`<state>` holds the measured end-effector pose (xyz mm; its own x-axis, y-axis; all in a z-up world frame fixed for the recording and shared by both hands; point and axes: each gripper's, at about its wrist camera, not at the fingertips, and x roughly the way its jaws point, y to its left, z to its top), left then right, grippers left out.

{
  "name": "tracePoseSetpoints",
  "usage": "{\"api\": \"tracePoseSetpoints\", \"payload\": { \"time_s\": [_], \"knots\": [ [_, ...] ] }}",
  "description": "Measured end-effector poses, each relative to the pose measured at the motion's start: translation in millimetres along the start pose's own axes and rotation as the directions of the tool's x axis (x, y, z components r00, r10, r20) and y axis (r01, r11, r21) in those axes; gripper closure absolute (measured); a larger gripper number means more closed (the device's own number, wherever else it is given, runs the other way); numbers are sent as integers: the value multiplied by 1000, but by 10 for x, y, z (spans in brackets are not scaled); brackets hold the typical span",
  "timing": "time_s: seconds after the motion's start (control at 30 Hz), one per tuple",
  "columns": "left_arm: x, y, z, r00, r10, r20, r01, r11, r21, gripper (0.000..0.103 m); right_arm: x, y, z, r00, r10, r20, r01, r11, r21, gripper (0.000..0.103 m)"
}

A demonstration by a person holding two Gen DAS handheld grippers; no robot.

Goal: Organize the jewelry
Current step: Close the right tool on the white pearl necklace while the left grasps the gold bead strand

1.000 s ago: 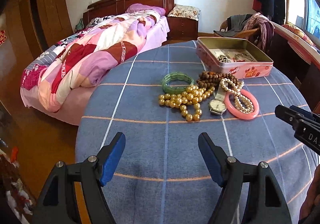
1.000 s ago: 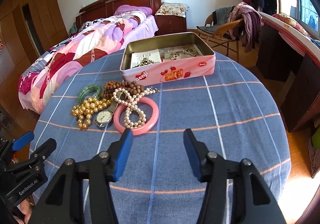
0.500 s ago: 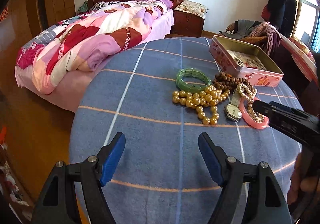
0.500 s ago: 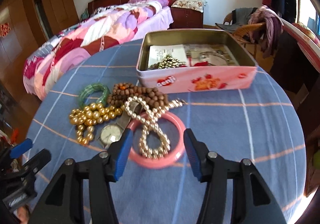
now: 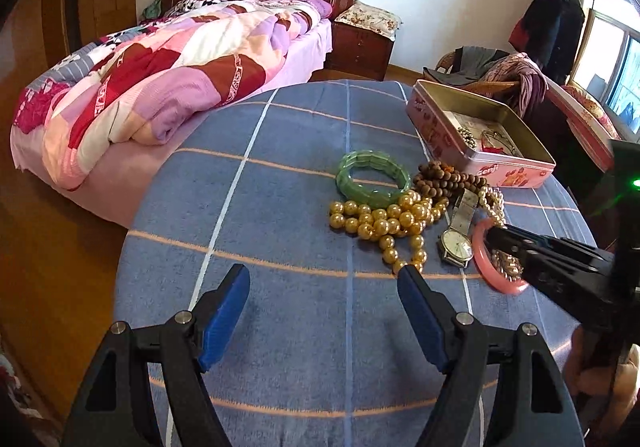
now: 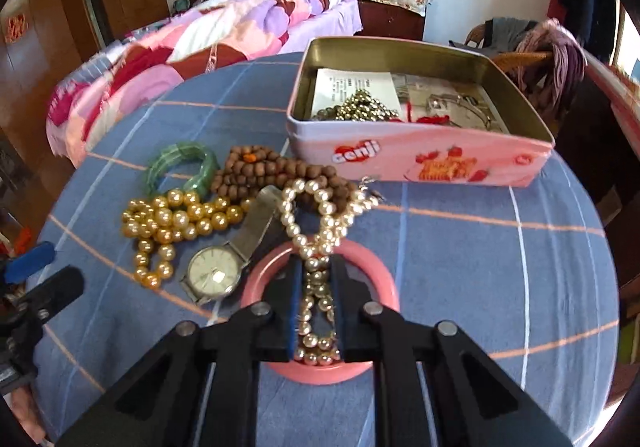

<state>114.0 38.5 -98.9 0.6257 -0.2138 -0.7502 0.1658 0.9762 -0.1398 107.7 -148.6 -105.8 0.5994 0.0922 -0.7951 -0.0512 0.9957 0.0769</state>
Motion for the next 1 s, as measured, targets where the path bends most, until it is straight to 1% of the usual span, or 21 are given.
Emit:
{"api": "tracePoseSetpoints", "payload": {
  "time_s": [0.1, 0.17, 0.23, 0.3, 0.37, 0.4, 0.5, 0.57, 0.6, 0.63, 0.67, 0.7, 0.73, 0.8, 0.87, 0.9, 0.97, 1.0],
  "knots": [
    [27, -54, 18, 1000, -16, -4, 16, 1000, 25, 26, -186, -100, -66, 997, 63, 53, -66, 995, 70, 87],
    [62, -92, 59, 999, -33, -9, 34, 999, 31, 25, -331, -149, -89, 992, 86, 91, -95, 990, 104, 87],
    [102, -151, 133, 998, -54, -9, 54, 998, 34, 22, -483, -166, -93, 988, 87, 129, -102, 988, 113, 87],
    [146, -208, 200, 998, -68, -3, 68, 997, 38, 20, -608, -164, -73, 984, 89, 156, -107, 988, 111, 87],
    [246, -276, 271, 997, -78, -14, 79, 996, 43, 20, -711, -167, -56, 980, 84, 181, -106, 988, 113, 87],
    [295, -308, 296, 997, -78, -21, 79, 996, 47, 20, -759, -168, -47, 978, 77, 193, -100, 989, 113, 87],
    [484, -405, 356, 998, -33, -50, 37, 996, 75, 20, -833, -176, 7, 975, 63, 214, -89, 989, 115, 87],
    [598, -440, 365, 997, -18, -78, 24, 996, 83, 20, -846, -181, 20, 974, 62, 220, -89, 989, 117, 87],
    [662, -453, 351, 996, 1, -93, 8, 996, 88, 25, -854, -188, 21, 973, 58, 222, -86, 989, 118, 87],
    [679, -483, 337, 996, 34, -80, -24, 993, 114, 31, -856, -197, 21, 973, 56, 224, -85, 989, 121, 87],
    [669, -506, 338, 996, 44, -78, -34, 991, 126, 36, -854, -205, 18, 973, 56, 225, -86, 989, 124, 87],
    [652, -524, 338, 997, 42, -72, -32, 990, 137, 47, -844, -212, 18, 973, 58, 224, -89, 987, 130, 87],
    [629, -538, 333, 997, 30, -67, -20, 989, 149, 64, -846, -243, 6, 973, 59, 223, -91, 987, 134, 87],
    [584, -515, 332, 998, -9, -69, 19, 990, 141, 67, -831, -260, -2, 973, 60, 221, -93, 985, 144, 87],
    [531, -474, 329, 997, -46, -60, 53, 991, 124, 73, -851, -286, -29, 973, 64, 221, -98, 984, 151, 87],
    [473, -463, 324, 997, -57, -44, 61, 991, 121, 84, -850, -288, -36, 973, 65, 222, -101, 983, 155, 87],
    [315, -450, 300, 996, -84, -10, 85, 988, 128, 85, -874, -286, -58, 971, 69, 227, -107, 982, 158, 87],
    [229, -449, 265, 995, -101, 5, 99, 987, 129, 90, -891, -287, -66, 970, 71, 231, -110, 981, 159, 87]
  ]
}}
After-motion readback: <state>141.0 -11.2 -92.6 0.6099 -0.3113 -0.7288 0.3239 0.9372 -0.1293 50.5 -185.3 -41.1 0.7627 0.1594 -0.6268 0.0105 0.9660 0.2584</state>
